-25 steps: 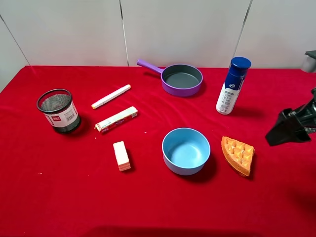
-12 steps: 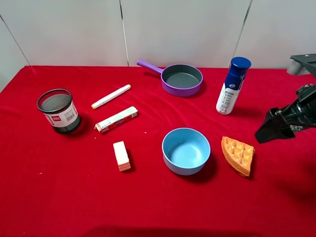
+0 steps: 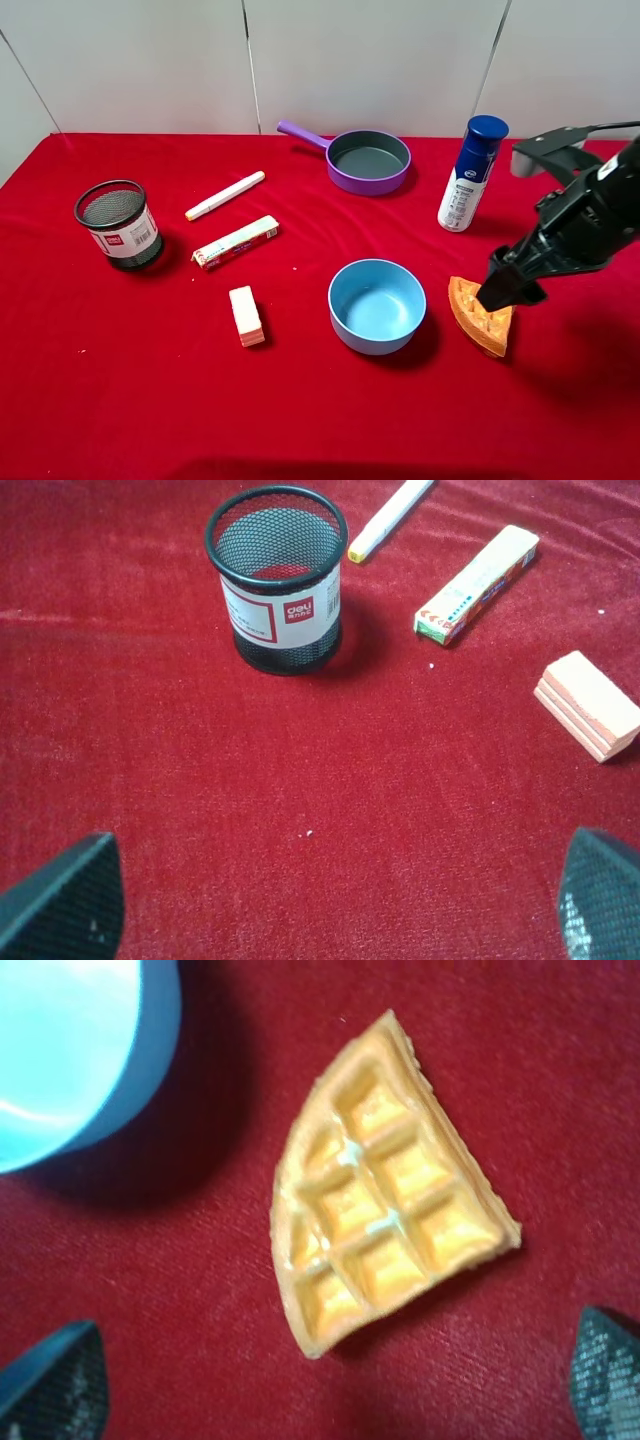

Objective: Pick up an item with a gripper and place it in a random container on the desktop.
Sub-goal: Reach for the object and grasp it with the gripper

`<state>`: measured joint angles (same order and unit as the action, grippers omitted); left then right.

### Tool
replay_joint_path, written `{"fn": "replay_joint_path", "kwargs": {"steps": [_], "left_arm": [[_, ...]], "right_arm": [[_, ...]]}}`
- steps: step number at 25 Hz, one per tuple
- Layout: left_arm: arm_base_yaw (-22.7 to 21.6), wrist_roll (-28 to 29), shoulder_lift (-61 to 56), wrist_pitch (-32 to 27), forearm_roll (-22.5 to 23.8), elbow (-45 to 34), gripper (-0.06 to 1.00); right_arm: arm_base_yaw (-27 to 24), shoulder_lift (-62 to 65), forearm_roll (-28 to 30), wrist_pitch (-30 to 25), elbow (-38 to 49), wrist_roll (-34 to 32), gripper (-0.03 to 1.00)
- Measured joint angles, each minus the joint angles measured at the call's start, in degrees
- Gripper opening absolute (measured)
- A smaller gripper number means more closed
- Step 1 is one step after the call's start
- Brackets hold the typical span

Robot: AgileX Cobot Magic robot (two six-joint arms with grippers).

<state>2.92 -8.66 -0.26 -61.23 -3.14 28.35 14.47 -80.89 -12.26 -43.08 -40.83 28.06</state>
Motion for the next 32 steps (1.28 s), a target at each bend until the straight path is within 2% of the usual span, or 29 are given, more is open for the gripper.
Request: {"fn": "replay_joint_path", "kwargs": {"steps": [19, 32], "left_arm": [[0.0, 0.0, 0.0, 0.0, 0.0, 0.0, 0.85], [0.0, 0.0, 0.0, 0.0, 0.0, 0.0, 0.85]], "right_arm": [[0.6, -11.0, -0.7, 8.2, 0.0, 0.0, 0.69], [0.6, -16.1, -1.4, 11.6, 0.0, 3.4, 0.69]]}}
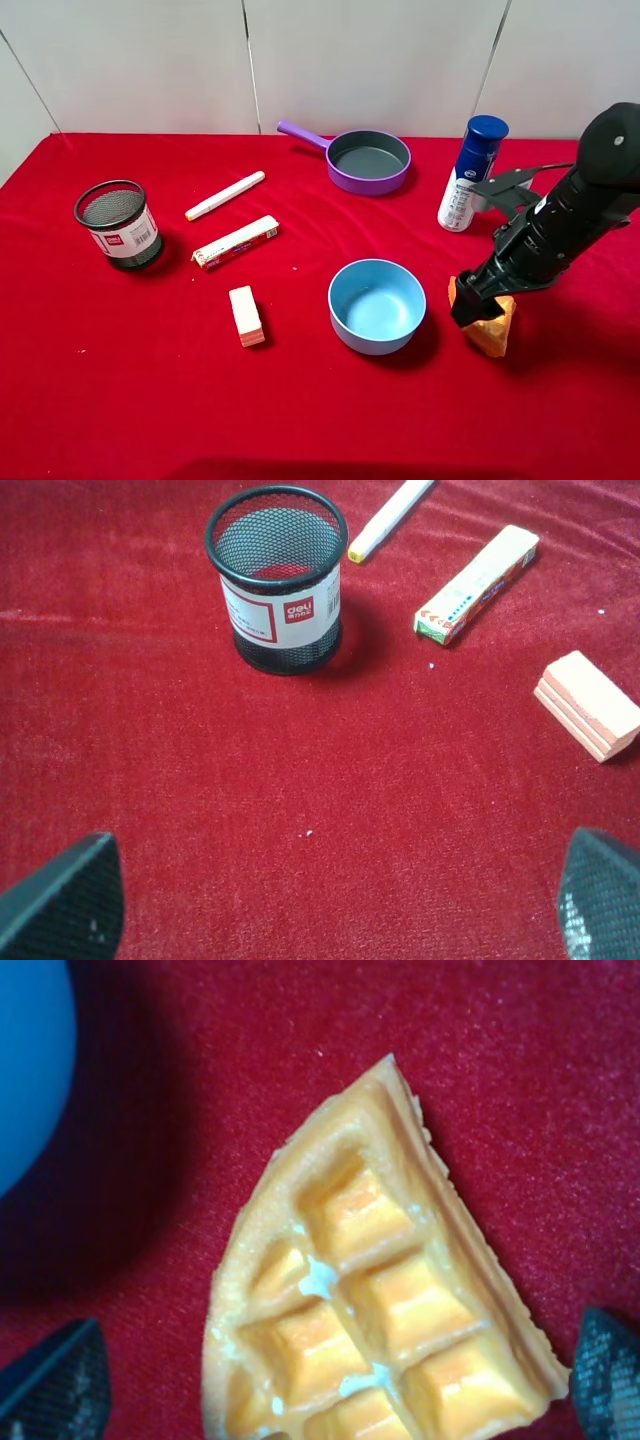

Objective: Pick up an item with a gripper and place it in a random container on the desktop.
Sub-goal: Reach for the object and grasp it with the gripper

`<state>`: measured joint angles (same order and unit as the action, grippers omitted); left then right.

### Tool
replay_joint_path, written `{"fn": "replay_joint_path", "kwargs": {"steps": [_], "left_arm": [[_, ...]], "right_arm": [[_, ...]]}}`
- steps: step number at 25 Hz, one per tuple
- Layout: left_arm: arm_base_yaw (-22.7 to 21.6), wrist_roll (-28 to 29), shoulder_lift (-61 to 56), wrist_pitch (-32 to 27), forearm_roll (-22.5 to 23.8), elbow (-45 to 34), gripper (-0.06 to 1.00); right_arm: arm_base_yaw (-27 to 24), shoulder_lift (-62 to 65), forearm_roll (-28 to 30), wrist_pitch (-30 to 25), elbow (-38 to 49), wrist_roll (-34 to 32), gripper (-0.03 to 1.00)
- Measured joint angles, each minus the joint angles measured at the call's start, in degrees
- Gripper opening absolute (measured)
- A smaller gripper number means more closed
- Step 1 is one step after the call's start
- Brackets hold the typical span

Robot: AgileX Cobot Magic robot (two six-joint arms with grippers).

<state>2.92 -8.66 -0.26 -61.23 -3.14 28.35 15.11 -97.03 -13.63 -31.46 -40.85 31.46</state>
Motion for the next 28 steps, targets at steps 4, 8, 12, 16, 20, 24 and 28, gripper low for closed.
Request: {"fn": "replay_joint_path", "kwargs": {"steps": [4, 8, 12, 16, 20, 24, 28], "left_arm": [[0.0, 0.0, 0.0, 0.0, 0.0, 0.0, 0.85], [0.0, 0.0, 0.0, 0.0, 0.0, 0.0, 0.85], [0.0, 0.0, 0.0, 0.0, 0.0, 0.0, 0.85], [0.0, 0.0, 0.0, 0.0, 0.0, 0.0, 0.85], [0.0, 0.0, 0.0, 0.0, 0.0, 0.0, 0.85], [0.0, 0.0, 0.0, 0.0, 0.0, 0.0, 0.85], [0.0, 0.0, 0.0, 0.0, 0.0, 0.0, 0.85]], "right_arm": [[0.0, -1.2, 0.0, 1.1, 0.0, 0.9, 0.69], [0.0, -2.4, 0.1, 2.3, 0.0, 2.0, 0.69], [0.0, -4.3, 0.9, 2.7, 0.0, 2.2, 0.69], [0.0, -5.6, 1.8, 2.8, 0.0, 2.3, 0.69], [0.0, -6.2, 2.4, 3.2, 0.0, 2.3, 0.69], [0.0, -6.4, 2.6, 3.5, 0.0, 2.4, 0.69], [0.0, -6.4, 2.8, 3.7, 0.0, 2.4, 0.67]]}}
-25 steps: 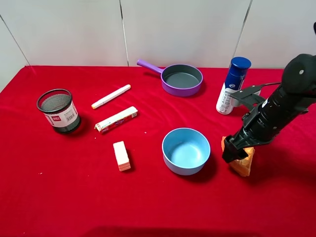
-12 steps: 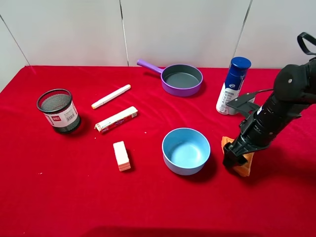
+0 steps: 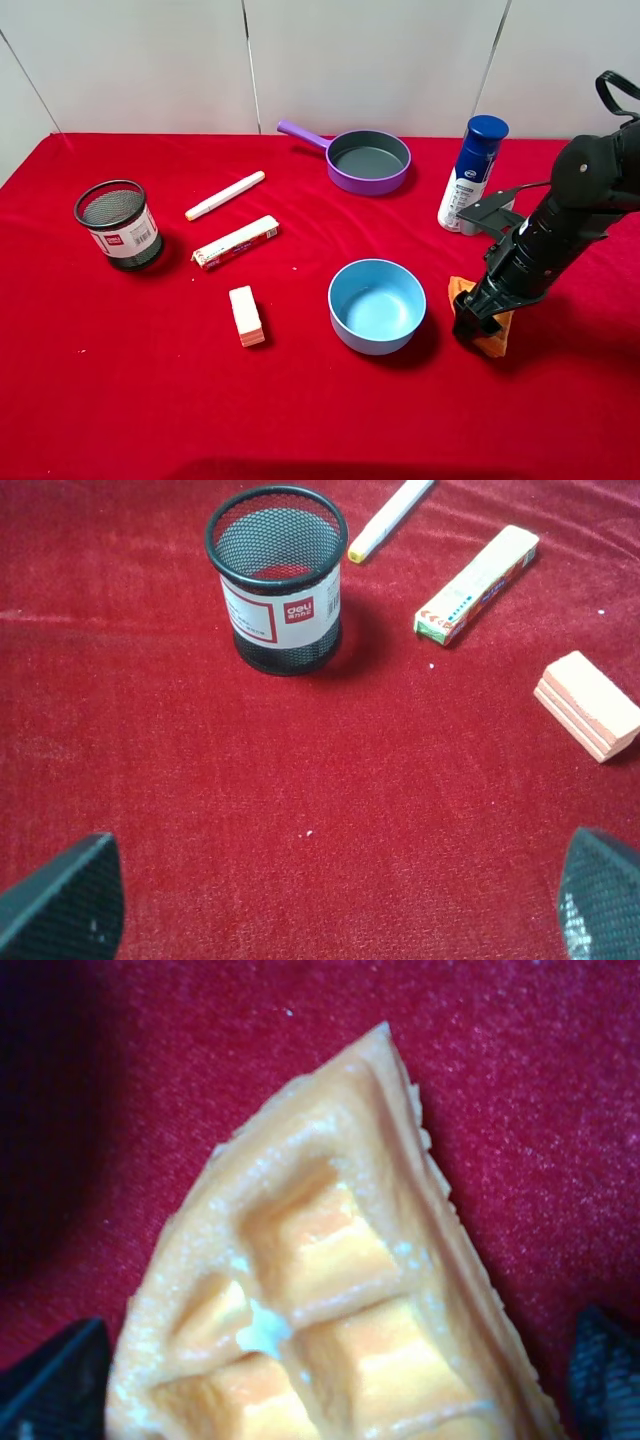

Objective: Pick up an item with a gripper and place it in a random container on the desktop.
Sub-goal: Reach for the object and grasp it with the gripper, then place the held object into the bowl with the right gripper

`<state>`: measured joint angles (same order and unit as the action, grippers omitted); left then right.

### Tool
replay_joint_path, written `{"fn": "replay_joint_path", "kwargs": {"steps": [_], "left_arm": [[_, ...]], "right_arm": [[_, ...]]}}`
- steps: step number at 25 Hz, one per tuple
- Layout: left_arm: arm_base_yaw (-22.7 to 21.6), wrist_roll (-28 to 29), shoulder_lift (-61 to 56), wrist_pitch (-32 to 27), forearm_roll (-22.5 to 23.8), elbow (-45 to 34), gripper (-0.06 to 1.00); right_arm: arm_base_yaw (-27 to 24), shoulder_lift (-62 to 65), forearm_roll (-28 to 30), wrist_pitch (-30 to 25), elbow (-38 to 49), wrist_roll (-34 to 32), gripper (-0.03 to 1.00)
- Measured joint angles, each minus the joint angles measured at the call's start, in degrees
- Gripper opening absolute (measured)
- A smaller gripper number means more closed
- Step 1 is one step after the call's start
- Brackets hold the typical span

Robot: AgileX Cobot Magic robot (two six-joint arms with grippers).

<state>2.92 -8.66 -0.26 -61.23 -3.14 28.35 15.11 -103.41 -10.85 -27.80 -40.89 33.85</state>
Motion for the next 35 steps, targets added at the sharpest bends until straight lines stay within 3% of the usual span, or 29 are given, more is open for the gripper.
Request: {"fn": "replay_joint_path", "kwargs": {"steps": [4, 21, 35], "left_arm": [[0.0, 0.0, 0.0, 0.0, 0.0, 0.0, 0.85], [0.0, 0.0, 0.0, 0.0, 0.0, 0.0, 0.85], [0.0, 0.0, 0.0, 0.0, 0.0, 0.0, 0.85]], "right_arm": [[0.0, 0.0, 0.0, -0.2, 0.0, 0.0, 0.54], [0.0, 0.0, 0.0, -0.7, 0.0, -0.3, 0.54], [0.0, 4.8, 0.2, -5.9, 0.0, -2.9, 0.54]]}}
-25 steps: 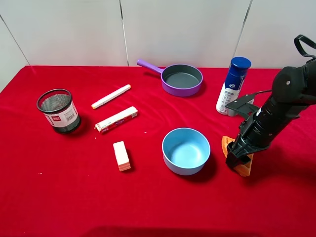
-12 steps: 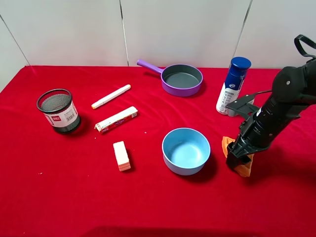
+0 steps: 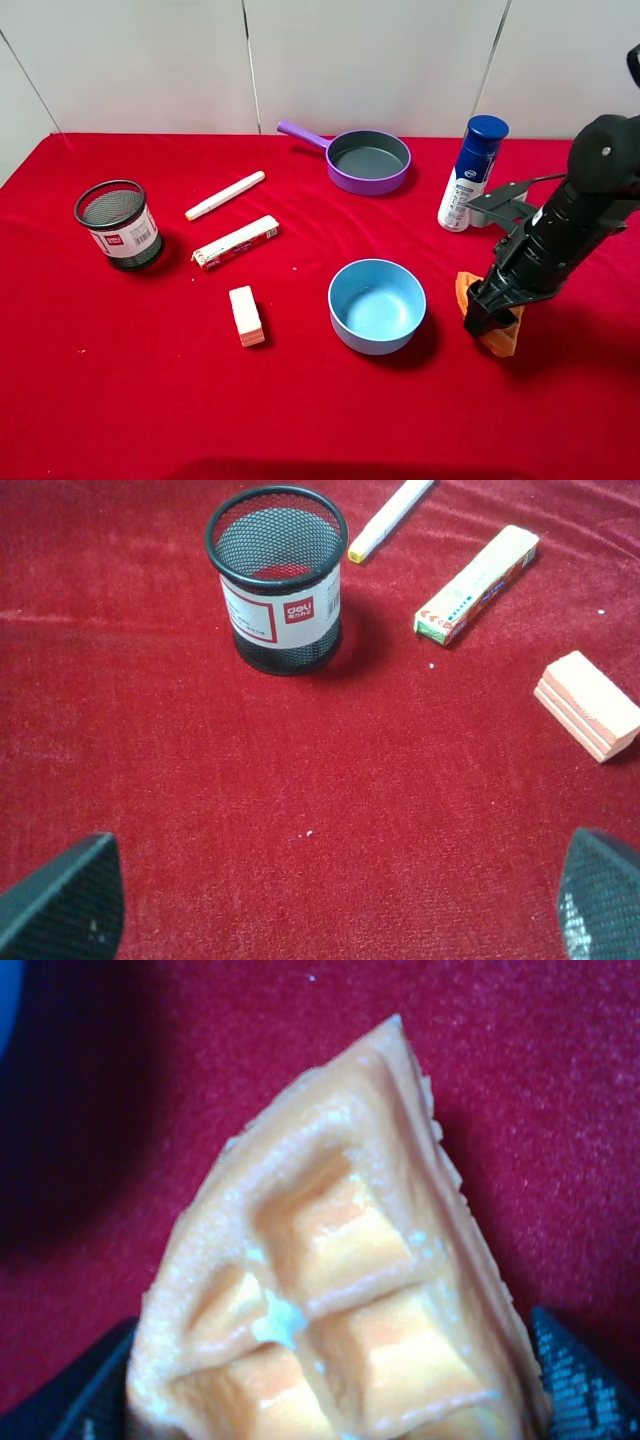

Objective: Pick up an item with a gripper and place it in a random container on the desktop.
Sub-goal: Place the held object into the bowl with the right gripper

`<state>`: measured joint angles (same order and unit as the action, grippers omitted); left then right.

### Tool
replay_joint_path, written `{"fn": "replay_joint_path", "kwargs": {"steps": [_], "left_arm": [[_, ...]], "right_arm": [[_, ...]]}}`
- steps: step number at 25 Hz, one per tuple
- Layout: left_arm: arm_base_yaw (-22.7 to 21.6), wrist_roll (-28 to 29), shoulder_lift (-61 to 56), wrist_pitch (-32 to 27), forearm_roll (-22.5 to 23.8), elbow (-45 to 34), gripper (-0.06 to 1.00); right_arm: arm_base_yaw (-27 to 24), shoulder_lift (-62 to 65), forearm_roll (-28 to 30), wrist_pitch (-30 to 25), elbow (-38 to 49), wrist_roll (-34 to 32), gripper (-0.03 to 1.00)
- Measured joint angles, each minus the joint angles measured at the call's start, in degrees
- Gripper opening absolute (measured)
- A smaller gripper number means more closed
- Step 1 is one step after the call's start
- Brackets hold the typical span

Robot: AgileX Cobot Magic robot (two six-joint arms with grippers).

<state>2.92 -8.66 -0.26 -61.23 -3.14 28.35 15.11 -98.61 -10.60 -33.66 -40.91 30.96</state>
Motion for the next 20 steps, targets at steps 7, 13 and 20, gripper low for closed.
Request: {"fn": "replay_joint_path", "kwargs": {"steps": [7, 13, 20], "left_arm": [[0.0, 0.0, 0.0, 0.0, 0.0, 0.0, 0.85], [0.0, 0.0, 0.0, 0.0, 0.0, 0.0, 0.85], [0.0, 0.0, 0.0, 0.0, 0.0, 0.0, 0.85]], "right_arm": [[0.0, 3.3, 0.1, -3.6, 0.1, -2.9, 0.54], [0.0, 6.0, 0.2, -7.3, 0.1, -5.8, 0.54], [0.0, 10.3, 0.2, -12.4, 0.1, -8.6, 0.54]]}}
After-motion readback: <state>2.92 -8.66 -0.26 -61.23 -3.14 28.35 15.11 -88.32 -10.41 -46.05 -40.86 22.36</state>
